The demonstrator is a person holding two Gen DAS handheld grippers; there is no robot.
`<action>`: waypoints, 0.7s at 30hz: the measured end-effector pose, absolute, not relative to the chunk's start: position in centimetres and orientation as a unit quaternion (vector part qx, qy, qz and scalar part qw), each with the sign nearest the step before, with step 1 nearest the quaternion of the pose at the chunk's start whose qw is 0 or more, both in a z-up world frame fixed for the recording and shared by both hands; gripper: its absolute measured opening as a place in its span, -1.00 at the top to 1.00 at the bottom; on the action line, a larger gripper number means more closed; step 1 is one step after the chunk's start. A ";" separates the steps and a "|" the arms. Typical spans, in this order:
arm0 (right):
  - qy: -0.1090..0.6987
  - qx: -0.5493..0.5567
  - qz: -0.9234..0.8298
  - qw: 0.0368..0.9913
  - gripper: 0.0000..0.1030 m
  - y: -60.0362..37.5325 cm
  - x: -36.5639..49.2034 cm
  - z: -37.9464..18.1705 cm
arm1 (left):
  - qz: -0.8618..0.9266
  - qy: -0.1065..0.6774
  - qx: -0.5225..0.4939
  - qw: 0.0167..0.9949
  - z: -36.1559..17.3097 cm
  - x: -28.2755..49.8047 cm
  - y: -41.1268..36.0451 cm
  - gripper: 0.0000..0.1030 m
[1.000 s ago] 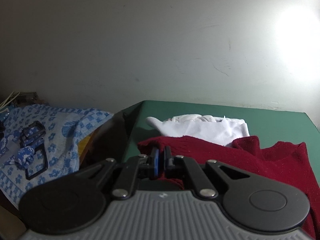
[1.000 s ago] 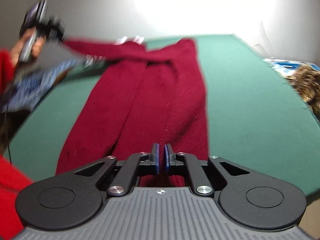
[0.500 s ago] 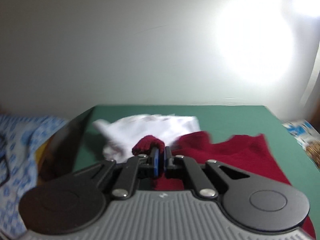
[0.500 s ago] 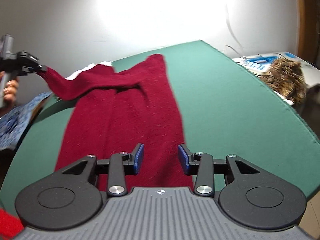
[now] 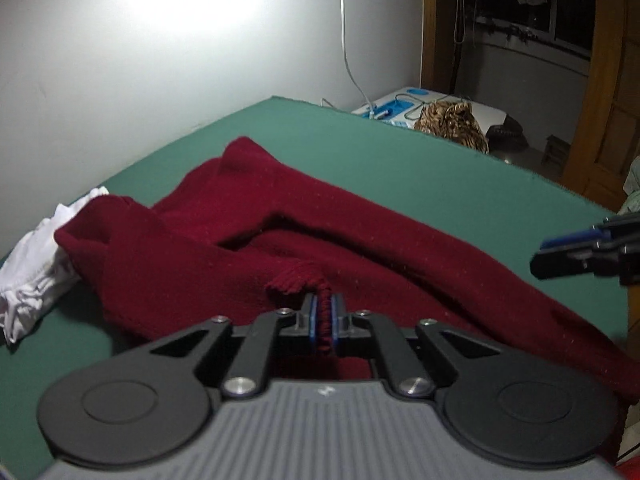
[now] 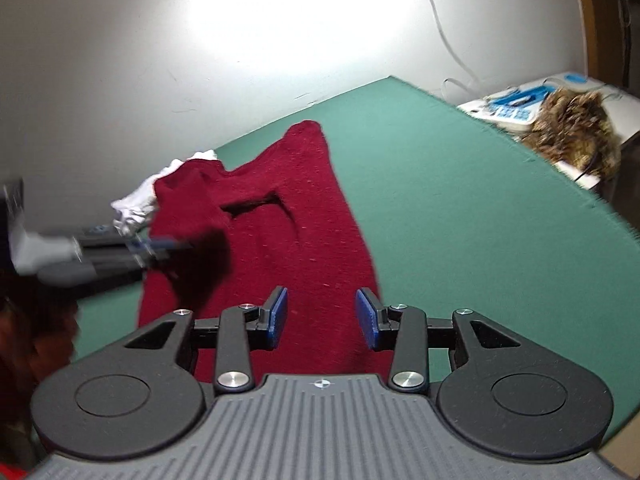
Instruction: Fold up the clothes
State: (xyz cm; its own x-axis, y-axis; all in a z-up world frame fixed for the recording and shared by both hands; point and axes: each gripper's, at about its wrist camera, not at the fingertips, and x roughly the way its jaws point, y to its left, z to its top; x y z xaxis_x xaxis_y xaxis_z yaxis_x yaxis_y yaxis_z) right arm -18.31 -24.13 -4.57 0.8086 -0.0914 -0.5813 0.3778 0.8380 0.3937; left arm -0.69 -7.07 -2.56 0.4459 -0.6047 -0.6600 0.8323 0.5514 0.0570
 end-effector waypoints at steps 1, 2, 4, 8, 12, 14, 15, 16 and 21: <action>0.284 0.273 -0.115 0.912 0.18 -24.2 -17.5 -4.7 | -0.435 0.304 0.190 0.826 -2.9 -0.8 -6.9 0.78; 0.286 0.292 -0.101 0.907 0.18 -24.3 -16.6 -4.9 | -0.439 0.311 0.187 0.822 -3.1 -0.9 -6.6 0.71; 0.289 0.322 -0.074 0.899 0.17 -24.0 -14.8 -5.4 | -0.449 0.315 0.182 0.816 -3.2 -1.6 -6.0 0.34; 0.322 0.309 -0.049 0.894 0.14 -21.8 -10.1 -5.6 | -0.454 0.321 0.175 0.812 -3.3 -3.1 -4.7 0.24; 0.371 0.219 -0.071 0.900 0.08 -19.8 -7.0 -6.4 | -0.426 0.347 0.163 0.819 -4.0 -3.0 -2.6 0.19; 0.383 0.223 -0.063 0.894 0.06 -19.9 -6.7 -7.2 | -0.409 0.357 0.154 0.825 -4.3 -2.8 -1.5 0.18; 0.383 0.230 -0.056 0.893 0.05 -20.0 -6.6 -7.5 | -0.403 0.361 0.148 0.828 -4.3 -2.6 -1.1 0.18; 0.383 0.232 -0.051 0.892 0.02 -19.9 -6.6 -7.8 | -0.396 0.365 0.142 0.830 -4.4 -2.5 -0.7 0.17; 0.375 0.199 -0.030 0.905 0.88 -19.1 -6.2 -8.1 | -0.375 0.372 0.122 0.840 -4.3 -1.5 0.1 -0.05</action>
State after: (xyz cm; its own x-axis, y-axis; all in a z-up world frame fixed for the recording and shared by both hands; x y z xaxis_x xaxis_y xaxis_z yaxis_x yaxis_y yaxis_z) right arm -6.21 -19.14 -8.10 0.7176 0.0952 -0.6899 0.2026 0.9193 0.3375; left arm -1.55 0.14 -4.29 0.4422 -0.5396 -0.7164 0.7205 0.6894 -0.0746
